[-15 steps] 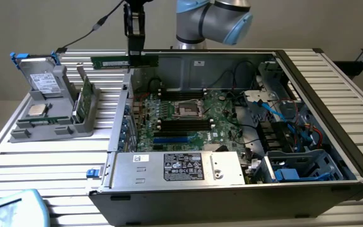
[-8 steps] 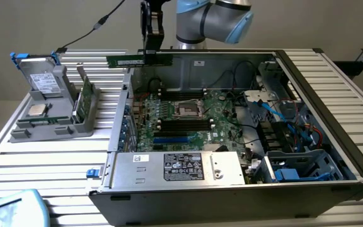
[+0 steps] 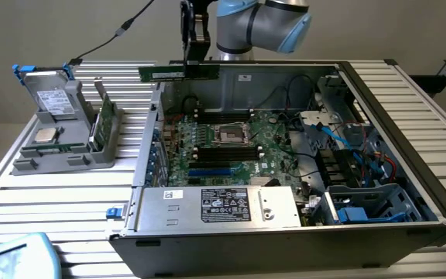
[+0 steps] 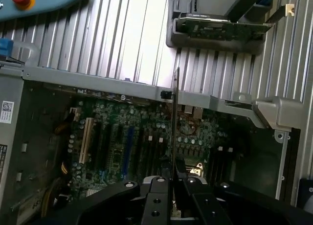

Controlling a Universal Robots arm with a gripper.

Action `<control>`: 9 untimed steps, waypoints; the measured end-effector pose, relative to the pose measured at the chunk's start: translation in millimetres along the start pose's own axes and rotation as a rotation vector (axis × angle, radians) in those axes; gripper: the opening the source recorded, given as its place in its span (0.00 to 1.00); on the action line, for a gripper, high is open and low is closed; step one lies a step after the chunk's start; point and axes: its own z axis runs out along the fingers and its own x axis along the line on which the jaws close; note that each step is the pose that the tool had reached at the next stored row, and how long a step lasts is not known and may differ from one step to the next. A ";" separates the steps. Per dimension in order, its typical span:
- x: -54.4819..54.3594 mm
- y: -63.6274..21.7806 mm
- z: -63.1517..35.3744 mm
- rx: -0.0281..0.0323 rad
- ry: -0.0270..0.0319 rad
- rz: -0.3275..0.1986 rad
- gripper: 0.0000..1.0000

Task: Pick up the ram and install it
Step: 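Pick up the ram and move it above insertion slot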

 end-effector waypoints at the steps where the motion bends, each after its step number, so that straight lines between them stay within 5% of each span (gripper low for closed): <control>1: 0.7 -4.3 -1.0 0.0002 -0.0010 0.000 0.14; 9: 6.0 -39.7 -9.0 0.0015 -0.0094 -0.001 0.14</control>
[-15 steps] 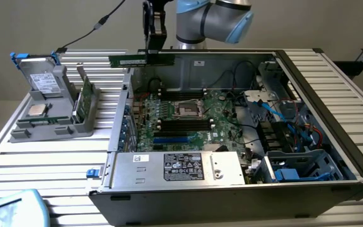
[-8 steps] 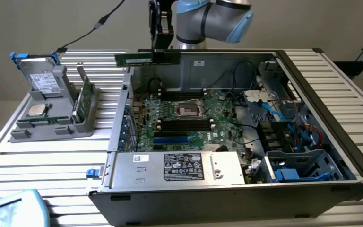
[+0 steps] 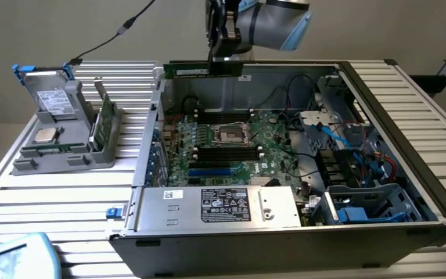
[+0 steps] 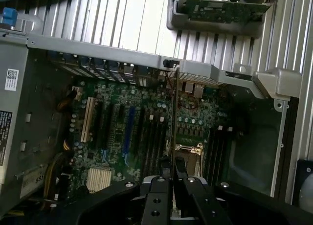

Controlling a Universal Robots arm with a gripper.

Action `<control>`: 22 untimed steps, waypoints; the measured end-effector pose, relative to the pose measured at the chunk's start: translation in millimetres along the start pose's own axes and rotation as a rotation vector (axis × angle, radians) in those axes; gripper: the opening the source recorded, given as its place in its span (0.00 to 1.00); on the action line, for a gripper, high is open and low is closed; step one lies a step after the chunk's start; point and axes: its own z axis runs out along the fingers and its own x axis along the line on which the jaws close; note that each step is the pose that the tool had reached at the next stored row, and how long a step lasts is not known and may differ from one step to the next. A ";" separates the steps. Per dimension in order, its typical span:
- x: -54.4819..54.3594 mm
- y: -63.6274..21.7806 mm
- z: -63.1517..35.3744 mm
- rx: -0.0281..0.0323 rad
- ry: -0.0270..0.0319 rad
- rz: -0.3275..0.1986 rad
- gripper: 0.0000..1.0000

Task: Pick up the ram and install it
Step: 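Pick up the ram and move it above insertion slot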

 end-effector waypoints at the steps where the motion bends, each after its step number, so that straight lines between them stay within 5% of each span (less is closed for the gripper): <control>1: 0.6 -4.4 -1.5 0.0001 -0.0004 0.000 0.14; 5: 2.6 -18.3 -7.2 0.0002 -0.0011 0.000 0.14; 22: 2.9 -22.5 -8.4 0.0081 -0.0126 0.113 0.14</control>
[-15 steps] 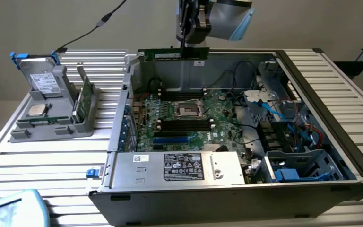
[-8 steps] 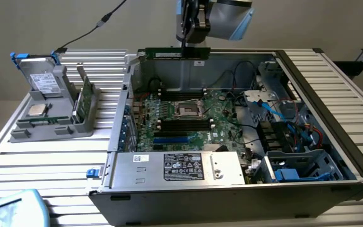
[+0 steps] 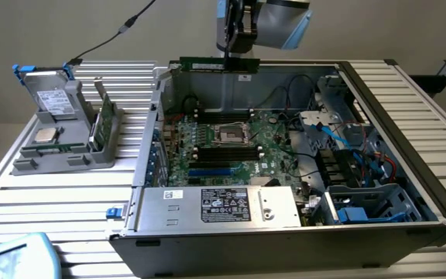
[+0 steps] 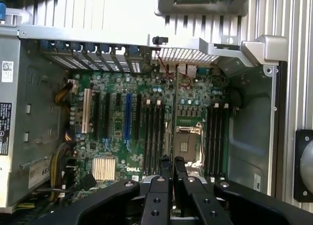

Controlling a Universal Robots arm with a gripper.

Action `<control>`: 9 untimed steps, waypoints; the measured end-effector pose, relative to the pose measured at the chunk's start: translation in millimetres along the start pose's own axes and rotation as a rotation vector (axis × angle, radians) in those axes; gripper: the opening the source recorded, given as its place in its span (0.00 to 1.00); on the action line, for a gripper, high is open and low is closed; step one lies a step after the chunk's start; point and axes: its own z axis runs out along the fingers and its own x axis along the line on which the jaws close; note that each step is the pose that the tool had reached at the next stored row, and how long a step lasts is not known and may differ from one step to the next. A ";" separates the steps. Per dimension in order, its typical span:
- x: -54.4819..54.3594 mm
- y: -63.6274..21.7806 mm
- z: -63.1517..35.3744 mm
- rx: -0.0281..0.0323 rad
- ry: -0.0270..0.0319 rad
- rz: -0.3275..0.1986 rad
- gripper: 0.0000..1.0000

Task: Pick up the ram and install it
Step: 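Pick up the ram and move it above insertion slot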

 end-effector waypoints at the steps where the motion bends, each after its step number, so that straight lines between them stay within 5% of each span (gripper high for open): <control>1: 0.1 -2.6 -0.3 0.0001 0.0000 0.001 0.14; 6: 0.9 -23.8 -2.4 0.0002 -0.0005 0.001 0.14; 9: 1.0 -25.1 -1.5 0.0055 -0.0099 0.017 0.14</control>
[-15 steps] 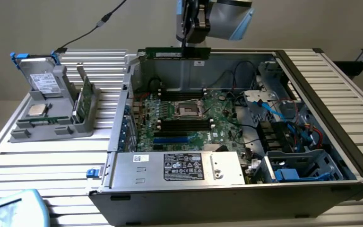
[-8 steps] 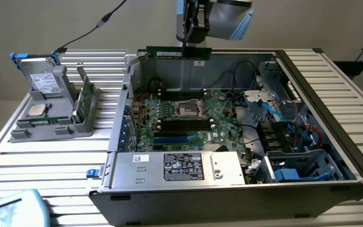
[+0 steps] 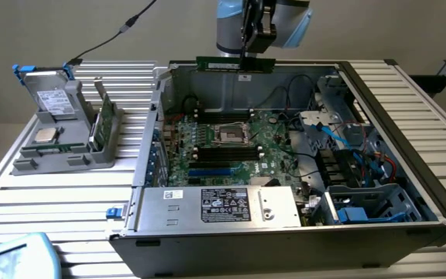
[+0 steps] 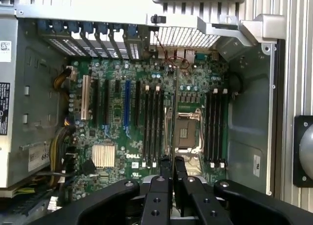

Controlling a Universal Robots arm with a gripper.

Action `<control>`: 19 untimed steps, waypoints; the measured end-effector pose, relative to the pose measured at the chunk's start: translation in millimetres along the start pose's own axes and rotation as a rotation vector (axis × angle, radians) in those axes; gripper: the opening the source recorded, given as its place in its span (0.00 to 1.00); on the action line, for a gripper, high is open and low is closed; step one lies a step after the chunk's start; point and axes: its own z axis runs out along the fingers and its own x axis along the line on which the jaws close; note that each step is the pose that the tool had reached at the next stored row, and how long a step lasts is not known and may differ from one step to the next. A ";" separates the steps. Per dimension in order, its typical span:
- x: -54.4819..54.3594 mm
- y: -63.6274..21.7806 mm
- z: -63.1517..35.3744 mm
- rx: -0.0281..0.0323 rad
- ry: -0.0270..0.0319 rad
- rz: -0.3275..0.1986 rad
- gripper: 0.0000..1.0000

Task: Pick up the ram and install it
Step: 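Pick up the ram and move it above insertion slot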

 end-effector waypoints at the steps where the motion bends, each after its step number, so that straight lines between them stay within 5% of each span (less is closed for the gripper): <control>1: 0.1 -0.1 1.1 0.0016 -0.0014 0.011 0.14; 6: 0.7 -1.0 9.6 0.0038 -0.0026 0.034 0.14; 13: 1.3 -1.5 15.4 0.0037 0.0215 0.036 0.14; 19: 1.8 1.9 26.5 0.0026 0.0247 0.014 0.14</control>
